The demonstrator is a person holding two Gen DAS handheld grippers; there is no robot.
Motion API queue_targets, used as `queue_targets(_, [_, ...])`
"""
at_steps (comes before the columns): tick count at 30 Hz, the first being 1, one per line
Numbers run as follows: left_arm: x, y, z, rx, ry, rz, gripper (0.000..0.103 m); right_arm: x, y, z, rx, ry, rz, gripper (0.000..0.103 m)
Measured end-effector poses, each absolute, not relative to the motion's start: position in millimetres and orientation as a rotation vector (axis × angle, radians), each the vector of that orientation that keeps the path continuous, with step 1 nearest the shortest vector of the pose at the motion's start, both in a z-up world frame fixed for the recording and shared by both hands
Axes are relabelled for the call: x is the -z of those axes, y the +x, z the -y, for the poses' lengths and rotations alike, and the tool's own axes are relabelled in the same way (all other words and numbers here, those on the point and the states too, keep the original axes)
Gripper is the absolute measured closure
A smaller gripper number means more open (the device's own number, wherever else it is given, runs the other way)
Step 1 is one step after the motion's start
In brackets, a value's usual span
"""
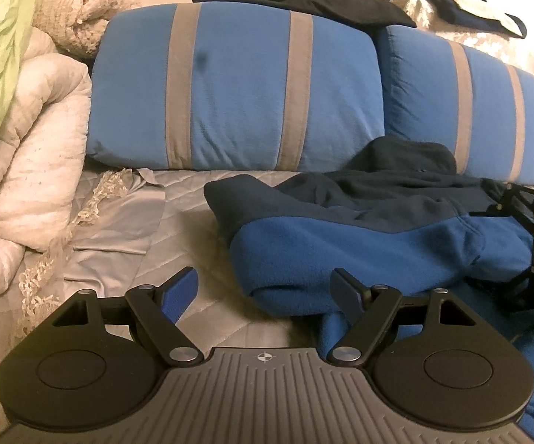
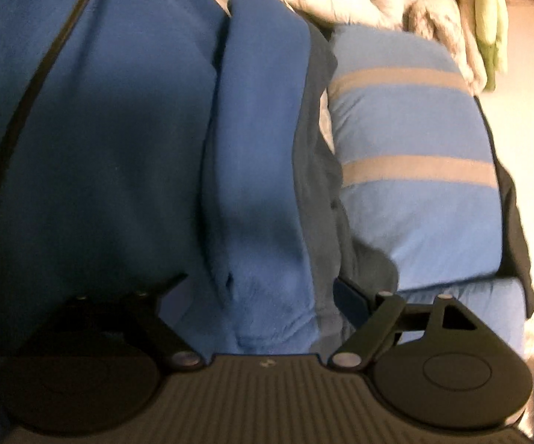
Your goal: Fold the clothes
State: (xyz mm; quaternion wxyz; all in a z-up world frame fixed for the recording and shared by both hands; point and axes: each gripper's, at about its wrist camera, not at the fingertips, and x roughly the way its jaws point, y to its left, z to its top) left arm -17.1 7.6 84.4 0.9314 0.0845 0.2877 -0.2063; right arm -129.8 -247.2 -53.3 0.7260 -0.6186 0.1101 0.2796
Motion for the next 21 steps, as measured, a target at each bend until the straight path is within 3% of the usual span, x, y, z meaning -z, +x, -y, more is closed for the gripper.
queue_targets(5, [-77, -18, -13, 0.403, 0.154, -0.596, 0.025, 57, -126, 241, -0.626, -1.399, -0.267, 0.035])
queue_targets(8, [-71, -16, -17, 0.395, 0.139, -0.600, 0.025, 58, -124, 237, -0.632, -1.420, -0.282, 0.052])
queue_targets(10, [-67, -15, -18, 0.391, 0.149, -0.603, 0.025, 60, -123, 234, -0.636, -1.435, -0.292, 0.071])
queue_targets(11, [-65, -14, -17, 0.391, 0.163, -0.603, 0.025, 60, -122, 233, -0.638, -1.442, -0.297, 0.072])
queue_targets(12, [-62, -13, -16, 0.392, 0.180, -0.605, 0.025, 59, -120, 231, -0.632, -1.444, -0.300, 0.082])
queue_targets(21, [-45, 12, 8, 0.408, 0.292, -0.661, 0.025, -19, -83, 223, -0.457, -1.400, -0.236, 0.086])
